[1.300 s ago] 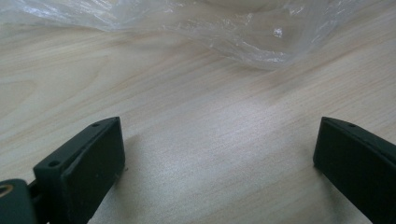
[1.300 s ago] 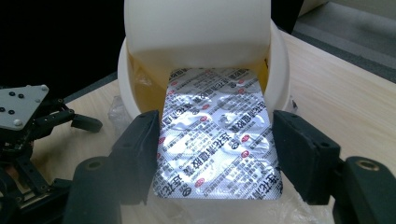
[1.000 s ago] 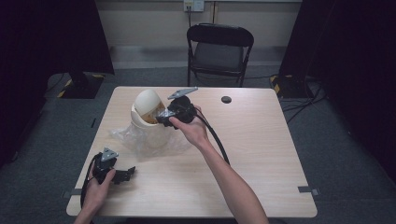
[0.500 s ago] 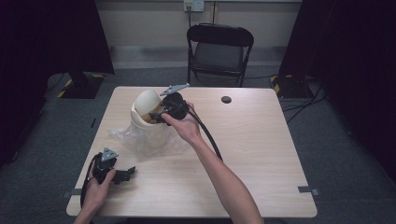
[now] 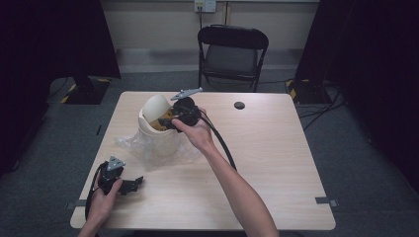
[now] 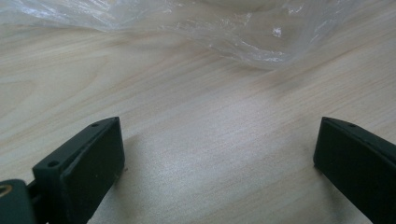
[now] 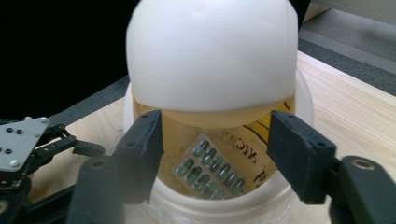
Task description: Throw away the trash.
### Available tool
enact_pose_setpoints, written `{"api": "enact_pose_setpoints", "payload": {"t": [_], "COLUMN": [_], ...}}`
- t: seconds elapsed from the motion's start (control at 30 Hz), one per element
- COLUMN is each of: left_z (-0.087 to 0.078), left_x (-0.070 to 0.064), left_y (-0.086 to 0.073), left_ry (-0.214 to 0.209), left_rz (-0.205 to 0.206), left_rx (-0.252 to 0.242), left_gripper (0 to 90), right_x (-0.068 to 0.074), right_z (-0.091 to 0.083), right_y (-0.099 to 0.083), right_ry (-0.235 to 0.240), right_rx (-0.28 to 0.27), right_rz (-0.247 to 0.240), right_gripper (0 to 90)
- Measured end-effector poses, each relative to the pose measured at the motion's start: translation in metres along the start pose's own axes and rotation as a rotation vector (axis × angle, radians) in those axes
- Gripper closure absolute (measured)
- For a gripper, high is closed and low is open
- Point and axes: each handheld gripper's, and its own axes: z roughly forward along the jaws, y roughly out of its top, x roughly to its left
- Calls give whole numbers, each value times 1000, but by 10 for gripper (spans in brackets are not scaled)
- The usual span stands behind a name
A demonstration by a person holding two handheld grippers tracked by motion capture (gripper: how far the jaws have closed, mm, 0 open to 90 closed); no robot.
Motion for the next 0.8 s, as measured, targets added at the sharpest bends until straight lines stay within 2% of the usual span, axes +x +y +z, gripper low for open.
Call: {"api": "enact_pose_setpoints", "payload": {"t": [0.07,0.17,0.3,0.4,0.57,0.8], "left_z": [0,0,0,0,0,0], "left_x": [0,0,0,0,0,0], "left_y": [0,0,0,0,0,0], "left_ry": [0,0,0,1,0,1], "left_rz": [0,0,0,0,-1,-1], "left_rx": [0,0,0,0,0,0], "left_gripper": [13,13,12,12,12,12], "right_x": [-1,-3,-6,-11,-19,-26], "right_z": [-3,-9,-18,-24,-35,-49], "right_y": [-1,-4,-9,-14,-21,-31], "right_ry": [-24,-43,-61,-63,-95,-101], "right_rx": [-1,0,-4,-11,-17,-32], "right_rz": [3,25,27,45,59,76], "right_gripper": [287,216,147,143,143,143]}}
